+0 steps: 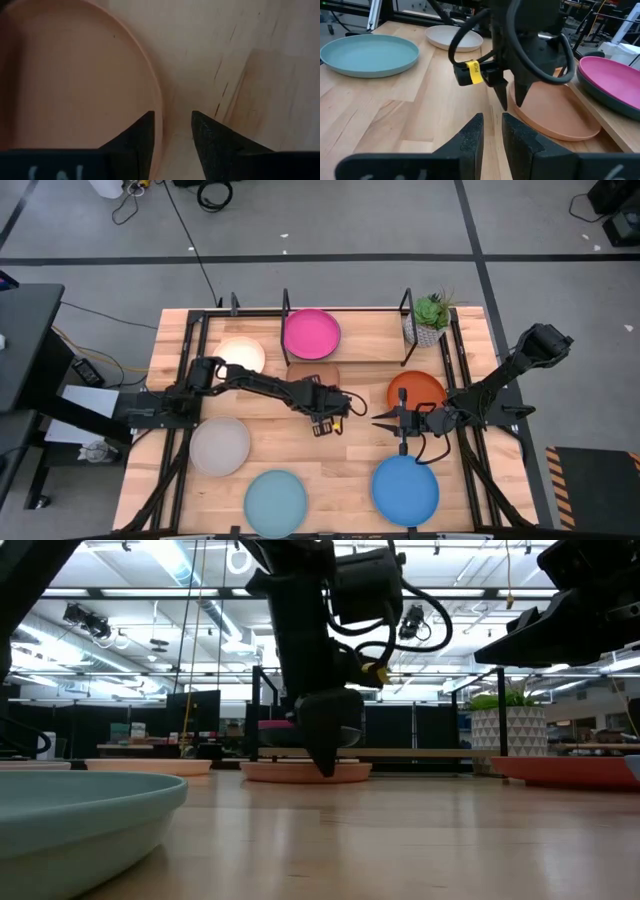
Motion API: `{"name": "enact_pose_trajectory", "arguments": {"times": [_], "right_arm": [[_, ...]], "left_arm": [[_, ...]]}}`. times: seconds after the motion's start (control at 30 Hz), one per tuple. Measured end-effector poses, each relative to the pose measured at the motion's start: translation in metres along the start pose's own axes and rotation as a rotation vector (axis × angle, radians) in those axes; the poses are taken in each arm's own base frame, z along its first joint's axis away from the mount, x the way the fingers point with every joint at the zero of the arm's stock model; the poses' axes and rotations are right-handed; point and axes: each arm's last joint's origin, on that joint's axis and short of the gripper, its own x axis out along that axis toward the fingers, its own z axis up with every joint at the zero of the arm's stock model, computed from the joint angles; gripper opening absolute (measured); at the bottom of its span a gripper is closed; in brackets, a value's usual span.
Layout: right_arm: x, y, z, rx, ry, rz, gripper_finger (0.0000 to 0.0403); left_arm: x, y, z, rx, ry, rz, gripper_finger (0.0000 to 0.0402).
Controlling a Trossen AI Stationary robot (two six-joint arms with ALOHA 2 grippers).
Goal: Place and stack plates onto a shelf
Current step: Put the brown plate on the shelf
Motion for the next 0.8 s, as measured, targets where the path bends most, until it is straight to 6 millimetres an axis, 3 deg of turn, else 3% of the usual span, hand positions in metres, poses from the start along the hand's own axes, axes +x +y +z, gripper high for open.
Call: {"name": "enact_pose_trajectory", "arguments": {"times": [0.27, 0.4, 0.6, 0.8], "right_arm": [[0.000, 0.000, 0.000, 0.000, 0.001, 0.000, 0.0075], [0.000, 0.000, 0.000, -0.001, 0.001, 0.000, 0.0075], [0.000, 0.000, 0.000, -0.001, 0.002, 0.000, 0.0075], [0.000, 0.000, 0.000, -0.003, 0.002, 0.000, 0.0075]], "left_arm": [[0.001, 0.001, 0.001, 0.009, 0.018, -0.079, 0.0020], [-0.007, -0.001, 0.004, 0.011, 0.053, -0.170, 0.0016], [-0.050, -0.006, 0.027, 0.050, 0.012, -0.225, 0.0014], [-0.105, -0.008, 0.057, 0.105, -0.172, -0.260, 0.0013]]}}
